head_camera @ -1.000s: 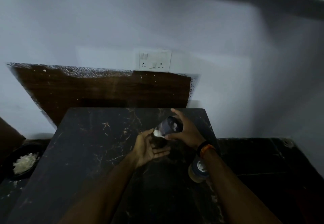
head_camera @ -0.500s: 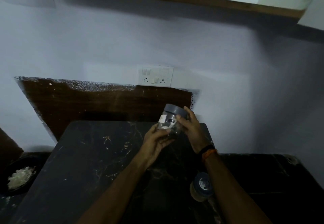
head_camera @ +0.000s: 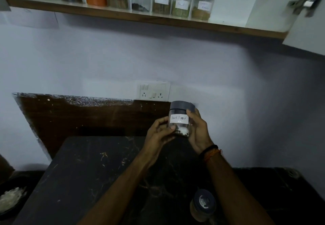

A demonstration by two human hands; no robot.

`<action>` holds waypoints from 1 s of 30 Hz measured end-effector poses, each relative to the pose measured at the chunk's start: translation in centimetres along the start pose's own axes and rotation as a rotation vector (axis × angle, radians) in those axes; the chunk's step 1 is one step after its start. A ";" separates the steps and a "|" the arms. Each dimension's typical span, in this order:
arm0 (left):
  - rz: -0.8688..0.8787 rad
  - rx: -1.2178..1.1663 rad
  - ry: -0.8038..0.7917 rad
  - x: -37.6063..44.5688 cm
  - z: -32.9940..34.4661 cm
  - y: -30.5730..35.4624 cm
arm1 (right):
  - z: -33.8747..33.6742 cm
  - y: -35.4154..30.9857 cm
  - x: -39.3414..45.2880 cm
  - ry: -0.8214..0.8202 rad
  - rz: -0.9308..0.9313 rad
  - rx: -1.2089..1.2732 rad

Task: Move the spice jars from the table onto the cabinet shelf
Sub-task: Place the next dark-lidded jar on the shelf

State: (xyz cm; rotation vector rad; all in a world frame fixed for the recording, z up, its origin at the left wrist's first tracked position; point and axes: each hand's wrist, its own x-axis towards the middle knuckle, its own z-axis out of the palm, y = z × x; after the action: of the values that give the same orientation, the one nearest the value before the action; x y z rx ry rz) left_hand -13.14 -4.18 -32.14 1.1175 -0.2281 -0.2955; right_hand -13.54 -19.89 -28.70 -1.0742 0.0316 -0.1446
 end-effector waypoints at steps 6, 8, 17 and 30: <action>0.108 0.133 -0.058 1.2 1.4 2.6 | 0.9 -2.5 0.9 0.005 -0.047 -0.006; 0.142 0.160 -0.070 1.8 2.0 3.7 | 1.3 -3.7 1.4 -0.004 -0.077 -0.032; 0.277 0.266 -0.085 5.7 5.3 9.9 | 3.9 -10.8 3.8 -0.086 -0.219 -0.143; 0.503 0.326 -0.190 9.3 10.5 19.1 | 7.8 -21.0 5.7 -0.124 -0.453 -0.234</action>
State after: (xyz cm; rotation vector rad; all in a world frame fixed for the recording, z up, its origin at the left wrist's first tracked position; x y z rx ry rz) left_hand -5.59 -8.52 -10.08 1.3094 -0.7322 0.0909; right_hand -9.34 -23.64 -6.26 -1.3105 -0.3155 -0.4914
